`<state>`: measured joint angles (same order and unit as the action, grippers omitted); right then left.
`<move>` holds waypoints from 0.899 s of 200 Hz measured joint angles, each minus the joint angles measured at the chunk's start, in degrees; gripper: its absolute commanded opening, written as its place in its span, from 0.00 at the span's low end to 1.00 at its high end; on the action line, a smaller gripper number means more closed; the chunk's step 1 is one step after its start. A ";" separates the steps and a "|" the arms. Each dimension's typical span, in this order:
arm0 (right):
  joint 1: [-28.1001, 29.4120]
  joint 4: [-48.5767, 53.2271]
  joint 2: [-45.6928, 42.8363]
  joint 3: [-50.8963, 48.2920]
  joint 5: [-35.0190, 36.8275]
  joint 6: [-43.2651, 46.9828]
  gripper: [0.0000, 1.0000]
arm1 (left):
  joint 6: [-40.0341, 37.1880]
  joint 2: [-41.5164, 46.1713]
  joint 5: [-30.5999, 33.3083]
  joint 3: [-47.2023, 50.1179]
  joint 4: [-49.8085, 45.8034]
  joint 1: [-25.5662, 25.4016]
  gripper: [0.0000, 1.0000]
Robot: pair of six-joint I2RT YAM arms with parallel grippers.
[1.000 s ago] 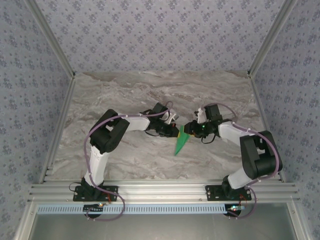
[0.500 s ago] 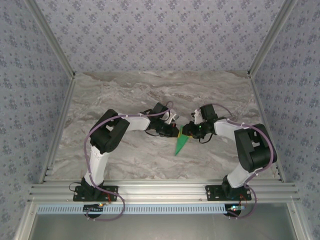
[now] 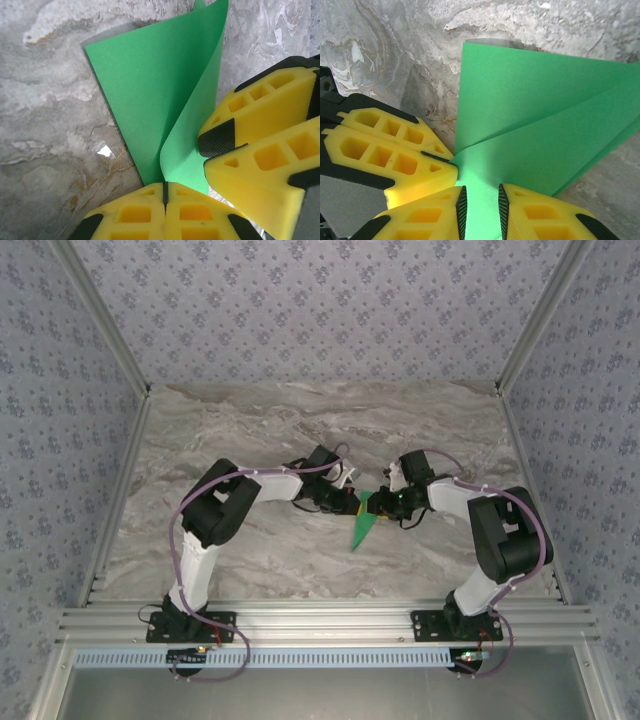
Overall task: Fold a paper plane with a square sheet of paper (fold left side to right side)
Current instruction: Fold the wing for the fifth time at the center of the table.
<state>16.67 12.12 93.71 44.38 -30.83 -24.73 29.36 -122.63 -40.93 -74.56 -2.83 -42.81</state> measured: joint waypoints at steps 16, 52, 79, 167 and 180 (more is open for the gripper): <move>0.00 -0.02 0.04 -0.22 0.24 0.07 0.24 | 0.02 -0.02 -0.02 -0.13 -0.11 0.00 0.07; -0.09 -0.35 0.04 -1.51 0.61 0.22 0.20 | 0.17 0.00 -0.44 -0.17 -0.09 -0.04 0.16; -0.42 -1.09 0.04 -2.05 0.44 0.20 0.20 | 0.68 0.61 -0.63 0.26 0.52 -0.07 0.25; -0.68 -1.77 0.04 -2.47 0.07 0.22 0.19 | 4.17 14.10 2.62 15.17 5.73 1.25 0.12; -0.68 -1.77 0.07 -2.47 0.07 0.22 0.19 | 5.38 16.13 2.03 17.16 7.26 0.98 0.10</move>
<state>15.99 10.35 93.78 41.91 -30.76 -24.51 34.74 -106.50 -38.89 -57.41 4.43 -41.82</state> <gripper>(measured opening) 0.190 0.115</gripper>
